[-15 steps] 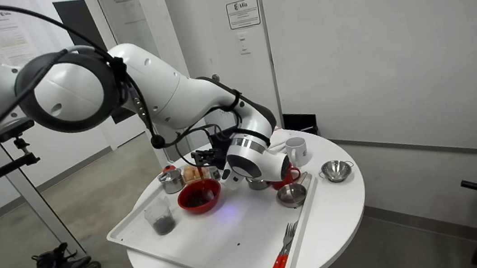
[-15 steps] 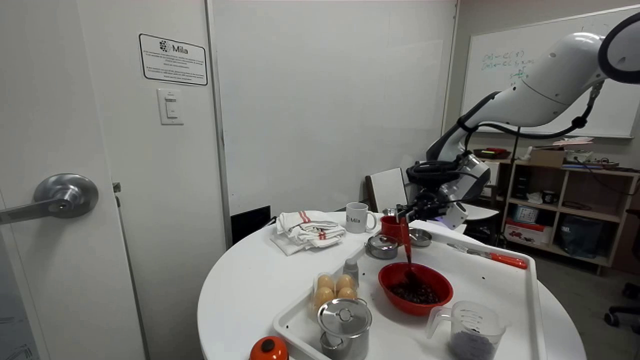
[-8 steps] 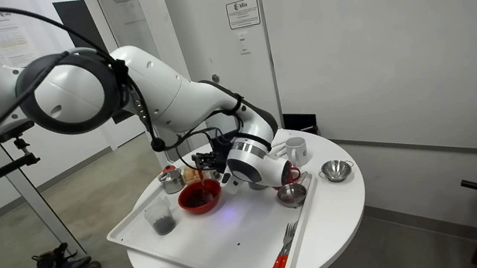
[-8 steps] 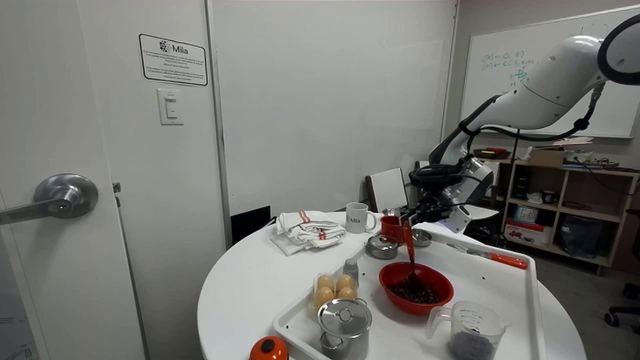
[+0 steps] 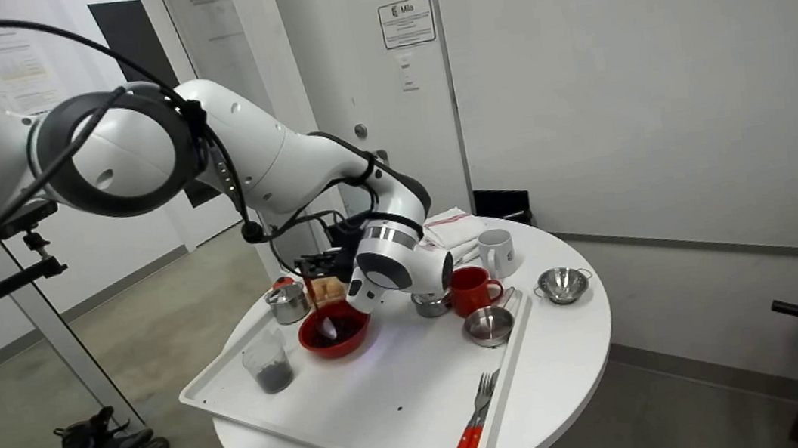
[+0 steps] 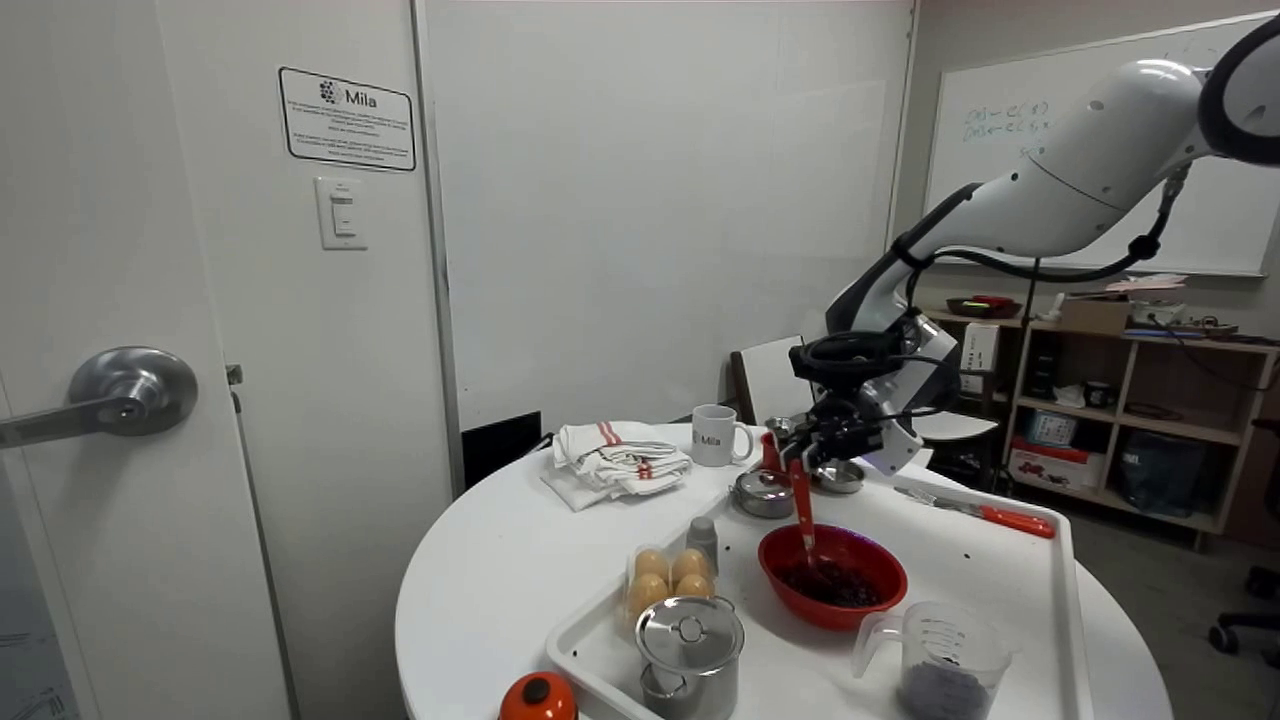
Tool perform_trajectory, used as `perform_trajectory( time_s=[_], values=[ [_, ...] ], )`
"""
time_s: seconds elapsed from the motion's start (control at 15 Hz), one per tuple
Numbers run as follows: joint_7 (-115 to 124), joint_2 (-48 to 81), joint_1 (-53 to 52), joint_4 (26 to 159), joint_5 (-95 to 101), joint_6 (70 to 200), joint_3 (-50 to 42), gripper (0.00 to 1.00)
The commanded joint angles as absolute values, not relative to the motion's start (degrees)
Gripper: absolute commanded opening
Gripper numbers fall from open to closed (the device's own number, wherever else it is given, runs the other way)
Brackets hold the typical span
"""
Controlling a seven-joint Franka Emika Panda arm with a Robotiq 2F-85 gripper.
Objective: Use the spoon to stir the contents in the orange bowl
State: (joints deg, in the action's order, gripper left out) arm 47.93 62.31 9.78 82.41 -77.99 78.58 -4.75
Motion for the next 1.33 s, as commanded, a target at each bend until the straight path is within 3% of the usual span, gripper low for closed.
perform_trajectory(
  time_s=[0.0, 1.27],
  values=[
    [49.09, 62.36, 8.09, 80.51, -76.19, 78.37, -4.54, 0.05],
    [48.28, 63.43, 17.75, 82.26, -82.32, 78.48, -5.55, 0.05]
  ],
)
